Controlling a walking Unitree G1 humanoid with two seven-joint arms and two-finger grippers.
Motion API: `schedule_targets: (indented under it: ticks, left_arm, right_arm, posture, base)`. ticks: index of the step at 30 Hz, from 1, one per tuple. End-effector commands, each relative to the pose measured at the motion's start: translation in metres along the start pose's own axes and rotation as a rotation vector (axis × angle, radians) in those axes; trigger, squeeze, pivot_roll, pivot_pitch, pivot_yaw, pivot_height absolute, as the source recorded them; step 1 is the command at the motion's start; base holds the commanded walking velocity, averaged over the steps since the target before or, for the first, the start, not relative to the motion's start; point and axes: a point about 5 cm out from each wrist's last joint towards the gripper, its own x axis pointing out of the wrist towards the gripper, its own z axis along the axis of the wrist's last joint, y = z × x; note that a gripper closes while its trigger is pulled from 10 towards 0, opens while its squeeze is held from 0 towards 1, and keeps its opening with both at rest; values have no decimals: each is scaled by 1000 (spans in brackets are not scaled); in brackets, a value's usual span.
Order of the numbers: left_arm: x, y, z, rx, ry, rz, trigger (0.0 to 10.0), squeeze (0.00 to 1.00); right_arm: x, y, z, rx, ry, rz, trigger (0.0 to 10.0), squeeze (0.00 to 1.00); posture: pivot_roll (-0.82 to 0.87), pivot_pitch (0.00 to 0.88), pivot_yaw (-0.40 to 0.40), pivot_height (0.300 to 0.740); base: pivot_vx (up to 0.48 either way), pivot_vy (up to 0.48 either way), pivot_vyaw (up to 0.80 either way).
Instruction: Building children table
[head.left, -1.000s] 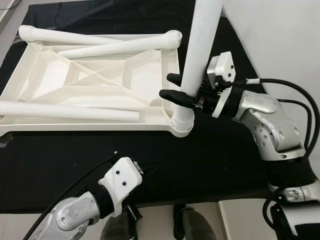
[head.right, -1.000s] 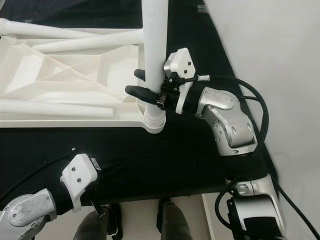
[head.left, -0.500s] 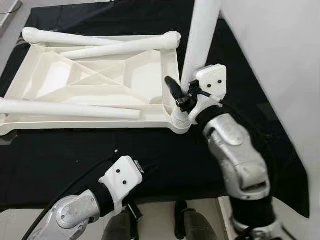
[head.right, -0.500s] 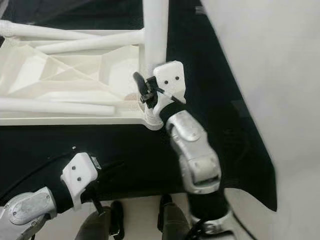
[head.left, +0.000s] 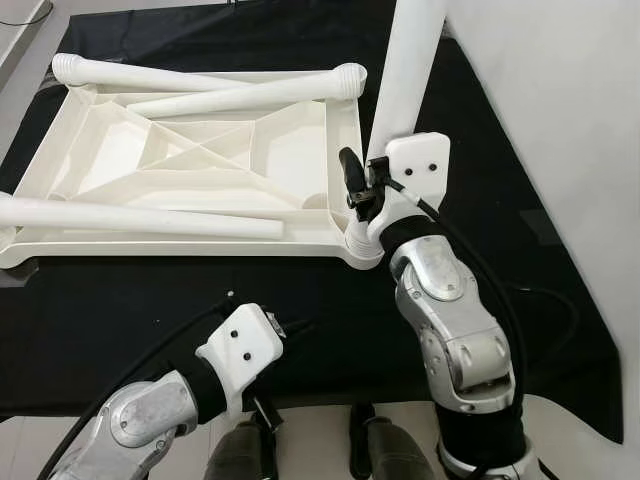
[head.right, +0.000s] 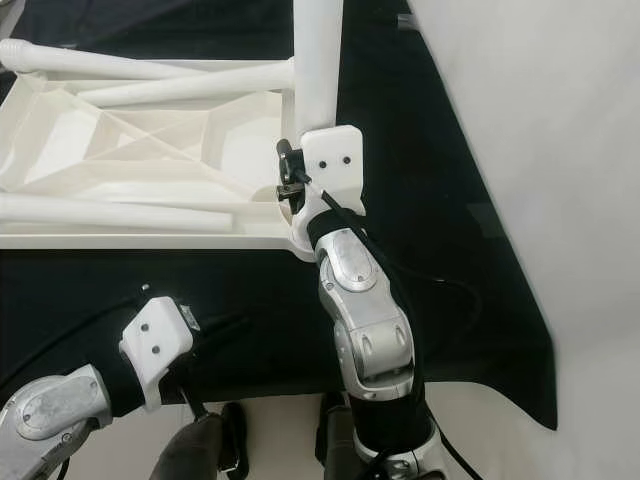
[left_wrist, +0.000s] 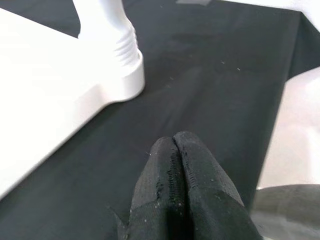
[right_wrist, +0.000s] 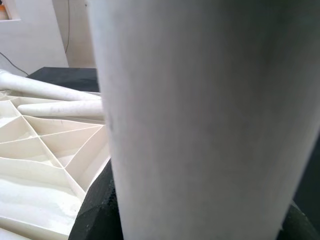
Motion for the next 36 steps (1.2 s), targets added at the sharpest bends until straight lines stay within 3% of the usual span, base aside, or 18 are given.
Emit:
schedule_targets:
  ticks: [1,4,6,7,9,11,12,13,14,18,26,27,36]
  left_arm:
    - [-1,3,-1,-14,4,15,10000,0]
    - [-1,14,9,-20,-38,57,10000,0]
    - [-4,36,28,-27,-120,127,10000,0]
    - [-4,36,28,-27,-120,127,10000,0]
    - [-7,55,50,-44,-222,172,10000,0]
    - [-7,62,58,-56,-264,180,10000,0]
    - [-8,76,85,-83,-389,138,10000,0]
    - [-8,76,85,-83,-389,138,10000,0]
    - [-8,83,98,-95,-447,100,10000,0]
    - [-4,90,110,-102,-492,58,10000,0]
    - [22,105,138,-211,-562,-83,10000,0]
    - [30,109,147,-210,-570,-123,10000,1000]
    - [56,125,197,-160,-616,-233,10000,1000]
  right_arm:
    - [-9,-2,-63,-5,342,-22,10000,0]
    - [-10,-2,-63,1,337,-22,10000,0]
    - [-11,-2,-63,22,324,-15,10000,0]
    - [-11,-2,-63,22,324,-15,10000,0]
    - [-11,-1,-62,25,309,-6,10000,0]
    - [-11,-1,-62,16,305,-5,10000,0]
    - [-10,4,-58,16,275,16,10000,0]
    - [-10,4,-58,16,275,16,10000,0]
    - [-9,8,-55,22,244,38,10000,0]
    - [-9,13,-52,28,223,59,10000,0]
    - [-6,25,-46,37,183,124,10000,0]
    - [-3,28,-43,42,170,136,10000,0]
    - [2,39,-34,38,121,181,10000,0]
  posture:
    - [54,313,16,740]
    - [55,311,16,740]
    - [59,305,17,740]
    - [59,305,17,740]
    - [62,300,19,740]
    - [62,300,19,740]
    - [57,284,35,740]
    - [57,284,35,740]
    - [57,284,35,740]
    - [48,274,43,740]
    - [45,239,41,740]
    - [42,227,47,740]
    - [30,222,64,740]
  base:
    - [0,0,0]
    - [0,0,0]
    - [0,0,0]
    - [0,0,0]
    - [0,0,0]
    - [0,0,0]
    - [0,0,0]
    - [0,0,0]
    - [0,0,0]
    - [0,0,0]
    - [0,0,0]
    - [0,0,0]
    - [0,0,0]
